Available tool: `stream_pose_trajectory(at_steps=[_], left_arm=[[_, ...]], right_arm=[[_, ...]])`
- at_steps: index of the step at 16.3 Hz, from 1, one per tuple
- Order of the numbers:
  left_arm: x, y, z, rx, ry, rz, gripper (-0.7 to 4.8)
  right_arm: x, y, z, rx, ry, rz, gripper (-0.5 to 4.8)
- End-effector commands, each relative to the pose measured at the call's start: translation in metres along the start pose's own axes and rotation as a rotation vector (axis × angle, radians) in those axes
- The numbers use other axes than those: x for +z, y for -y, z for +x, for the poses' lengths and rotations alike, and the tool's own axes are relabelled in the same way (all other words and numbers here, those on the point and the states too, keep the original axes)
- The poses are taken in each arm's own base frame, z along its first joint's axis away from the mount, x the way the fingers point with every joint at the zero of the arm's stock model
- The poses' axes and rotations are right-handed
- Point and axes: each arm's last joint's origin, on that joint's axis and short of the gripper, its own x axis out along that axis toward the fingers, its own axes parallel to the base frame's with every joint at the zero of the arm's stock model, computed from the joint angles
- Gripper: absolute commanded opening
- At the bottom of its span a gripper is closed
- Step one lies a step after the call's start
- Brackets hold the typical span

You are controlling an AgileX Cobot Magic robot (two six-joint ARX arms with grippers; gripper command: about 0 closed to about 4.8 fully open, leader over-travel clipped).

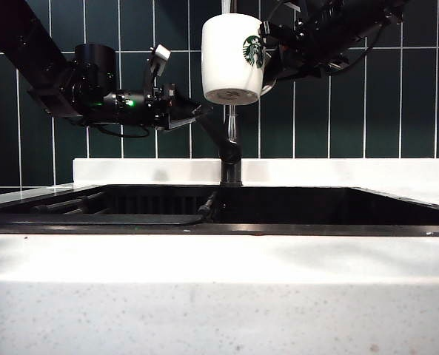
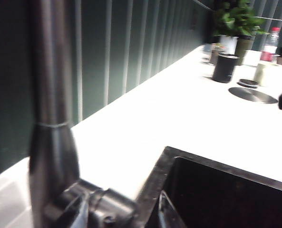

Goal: Pick up the mug next to the sink, go to the faucet to get some water, pour the water into the sink, and finally put the mug back to its place.

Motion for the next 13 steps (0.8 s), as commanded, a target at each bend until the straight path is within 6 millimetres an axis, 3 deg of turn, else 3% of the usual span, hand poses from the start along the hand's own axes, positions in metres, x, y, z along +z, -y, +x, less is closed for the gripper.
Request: stream_pose_trajectory(at_steps=[1,6,10,13], left_arm=[[0.0052,0.0009,-0.0005,-0.001,0.01,0.021,1.83],[-0.0017,-0.0003,-0.0028,-0.021,-0.035,-0.051,1.83],[-0.0025,-0.0004,-0.0029,-0.02,-0.039,-0.013,1.83],[-0.0025,-0.0046,-0.0031,0.125,-0.04,0.043,1.83]], right_arm=[[0.0163,-0.0023,-0.0052,0.018,0.092,-0.013,0.0],[0.0165,-0.0023,-0.0052,0.018,0.095,-0.015,-0.01],[0.0165,-0.0023,-0.0052,0.017,0.095,-0.023,-0.01],[0.0165,-0.0023,-0.0052,0.017,0.095,-0.026,-0.01]])
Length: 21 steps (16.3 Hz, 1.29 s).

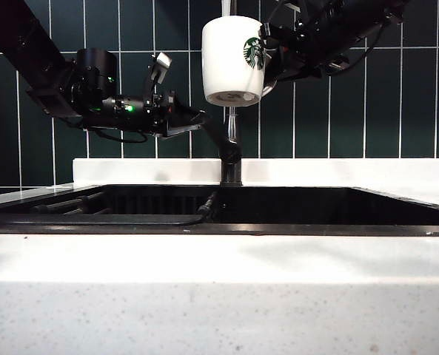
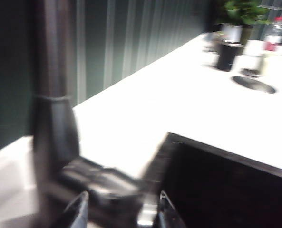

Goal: Pick up the mug next to the sink, go to the faucet to get some water, pour the water into the sink, and finally put the mug back to its place.

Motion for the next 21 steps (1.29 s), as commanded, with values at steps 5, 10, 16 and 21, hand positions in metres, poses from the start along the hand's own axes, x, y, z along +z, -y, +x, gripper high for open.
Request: stream_pose_trajectory(at_steps=[5,10,16,21], left_arm=[[0.01,-0.006,-0.002,0.243,0.044,0.092,1.83],[0.088,0.03,-0.018,-0.094,0.146,0.125,1.83],[0.147,0.057,-0.072,-0.067,0.035,-0.086,1.64],[0.153,0.099,-0.118,0.209,-0.3,-0.052,-0.06]], right_arm=[[0.017,-0.002,-0.005,0.014,0.096,-0.036,-0.01],[0.017,0.007,-0.01,-0.074,0.082,-0.158,0.0],[0.016,0.041,-0.022,-0.233,0.044,-0.337,-0.01],[0.013,0.045,-0.023,-0.36,-0.052,-0.578,0.0]])
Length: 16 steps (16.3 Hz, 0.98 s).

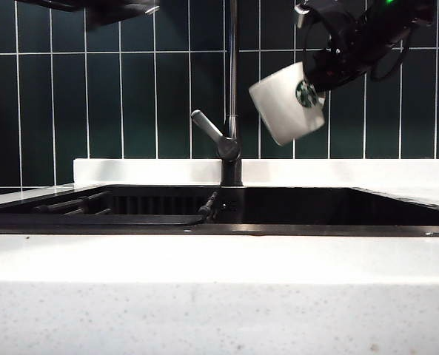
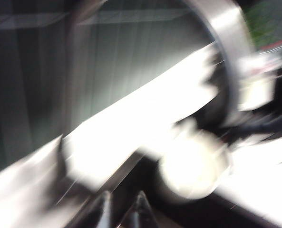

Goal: Pick up the mug next to the sink, go to the faucet to get some water, pour the water into the sink, and finally put the mug back to its place.

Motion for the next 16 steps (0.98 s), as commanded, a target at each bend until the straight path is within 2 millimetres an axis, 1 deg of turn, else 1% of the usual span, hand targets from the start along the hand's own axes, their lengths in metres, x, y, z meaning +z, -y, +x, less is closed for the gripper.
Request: stream_pose_trajectory(at_steps=[1,4,7,10,11,13,15,16], left_arm=[[-0.014,0.03,-0.013,0.171,-0.261,0.081,-0.06],[-0.019,0.044,-0.019,0.22,-0.288,0.087,-0.06],[-0.025,0.059,-0.029,0.294,-0.31,0.093,-0.06],[-0.031,0.073,-0.04,0.344,-0.275,0.102,-0.06],[-0.039,0.08,-0.044,0.361,-0.282,0.102,-0.06],[-0.056,0.086,-0.048,0.392,-0.291,0.071,-0.06],[-0.076,0.093,-0.052,0.406,-0.282,0.029,-0.06],[-0.092,0.1,-0.056,0.414,-0.261,0.005,-0.06]], right_arm=[[0.012,0.01,-0.007,-0.115,0.021,-0.086,0.0],[0.011,0.011,-0.006,-0.156,-0.014,-0.135,0.0],[0.012,0.008,-0.006,-0.189,-0.069,-0.348,-0.01],[0.011,0.004,-0.006,-0.191,-0.124,-0.478,-0.01],[0.011,0.004,-0.006,-0.196,-0.14,-0.521,-0.01],[0.01,0.004,-0.006,-0.193,-0.152,-0.611,-0.01],[0.01,0.005,-0.006,-0.189,-0.159,-0.681,-0.01],[0.011,0.004,-0.006,-0.178,-0.157,-0.748,-0.01]])
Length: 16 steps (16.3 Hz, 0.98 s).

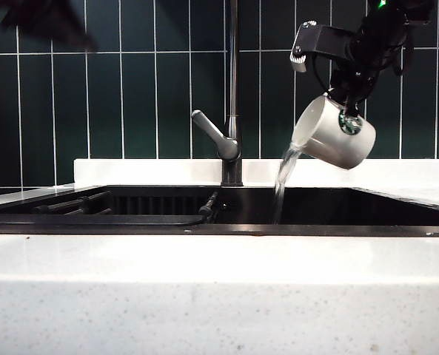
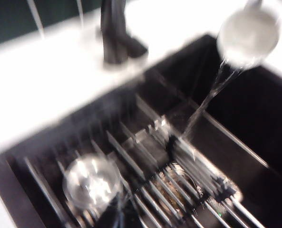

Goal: Pick up the mug next to the sink, go to the faucet to get some water, pour the water into the sink, and finally put the mug back to its place.

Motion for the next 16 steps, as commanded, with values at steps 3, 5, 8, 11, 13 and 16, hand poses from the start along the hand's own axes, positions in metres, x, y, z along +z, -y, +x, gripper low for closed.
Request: stream_pose_trajectory(at_steps=[3,5,8,11,13,16], left_arm=[[-0.042,0.019,-0.008,0.04,0.098,-0.074,-0.06],[-0.055,0.026,-0.014,0.108,0.149,-0.097,-0.06],[-0.063,0.03,-0.017,0.123,0.225,-0.127,-0.06],[-0.066,0.03,-0.015,0.14,0.258,-0.17,-0.06],[-0.066,0.03,-0.015,0.139,0.257,-0.17,-0.06],[-0.066,0.033,-0.014,0.135,0.255,-0.166,-0.06]], right_arm=[[0.007,0.014,-0.005,-0.084,0.086,-0.226,-0.01],[0.006,0.008,0.001,-0.065,0.083,-0.324,-0.01],[0.014,0.004,0.0,-0.052,0.108,-0.412,-0.02],[0.026,0.0,-0.002,-0.051,0.153,-0.513,-0.02],[0.032,-0.003,-0.004,-0.05,0.192,-0.536,-0.03],[0.039,-0.006,-0.005,-0.051,0.204,-0.559,-0.03]])
